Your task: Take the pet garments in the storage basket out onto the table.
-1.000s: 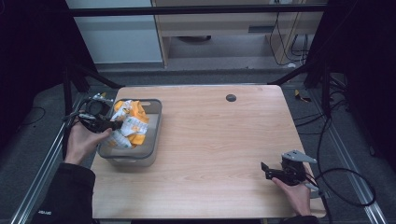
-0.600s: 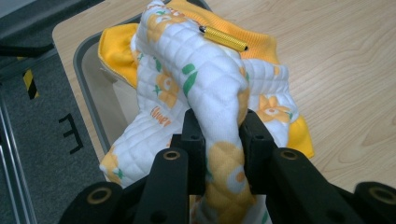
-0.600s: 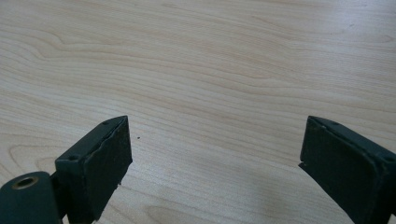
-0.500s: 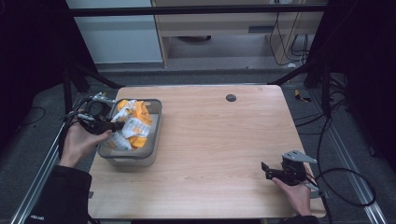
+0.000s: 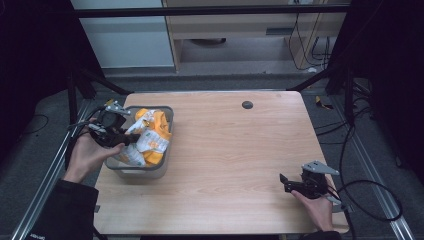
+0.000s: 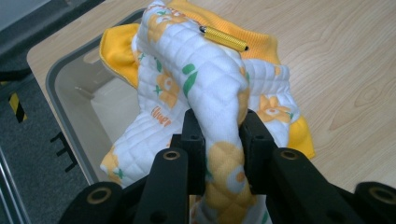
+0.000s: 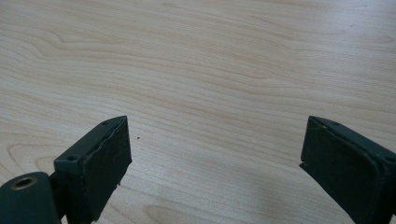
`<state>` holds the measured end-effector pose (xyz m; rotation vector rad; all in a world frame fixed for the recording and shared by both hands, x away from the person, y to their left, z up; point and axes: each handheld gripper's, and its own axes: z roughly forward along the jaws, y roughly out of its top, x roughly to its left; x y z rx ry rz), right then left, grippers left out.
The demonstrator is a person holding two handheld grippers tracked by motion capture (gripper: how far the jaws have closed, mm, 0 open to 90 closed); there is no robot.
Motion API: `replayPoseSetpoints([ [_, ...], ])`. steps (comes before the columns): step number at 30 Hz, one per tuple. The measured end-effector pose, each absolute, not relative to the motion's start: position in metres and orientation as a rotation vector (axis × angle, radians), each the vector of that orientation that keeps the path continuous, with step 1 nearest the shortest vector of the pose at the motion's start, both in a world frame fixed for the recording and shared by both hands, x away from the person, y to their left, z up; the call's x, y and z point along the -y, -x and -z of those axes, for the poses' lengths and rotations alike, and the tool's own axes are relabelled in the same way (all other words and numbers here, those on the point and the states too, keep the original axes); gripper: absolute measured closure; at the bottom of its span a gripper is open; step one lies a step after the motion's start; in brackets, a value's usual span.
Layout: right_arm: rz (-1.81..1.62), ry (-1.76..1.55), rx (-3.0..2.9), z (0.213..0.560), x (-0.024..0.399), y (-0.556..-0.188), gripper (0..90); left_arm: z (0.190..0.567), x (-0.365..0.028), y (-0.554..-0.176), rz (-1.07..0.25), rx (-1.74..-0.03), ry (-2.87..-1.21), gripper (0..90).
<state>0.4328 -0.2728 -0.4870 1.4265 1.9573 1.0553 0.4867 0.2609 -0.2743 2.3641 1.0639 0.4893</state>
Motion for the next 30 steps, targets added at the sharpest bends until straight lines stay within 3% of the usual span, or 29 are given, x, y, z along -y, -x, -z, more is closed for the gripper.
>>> replayPoseSetpoints([
  [30, -1.054, -1.419, -1.952, 0.487, 0.273, -0.433, 7.7, 0.271, -0.205, -0.477, -0.446, -0.875, -2.434, 74.4],
])
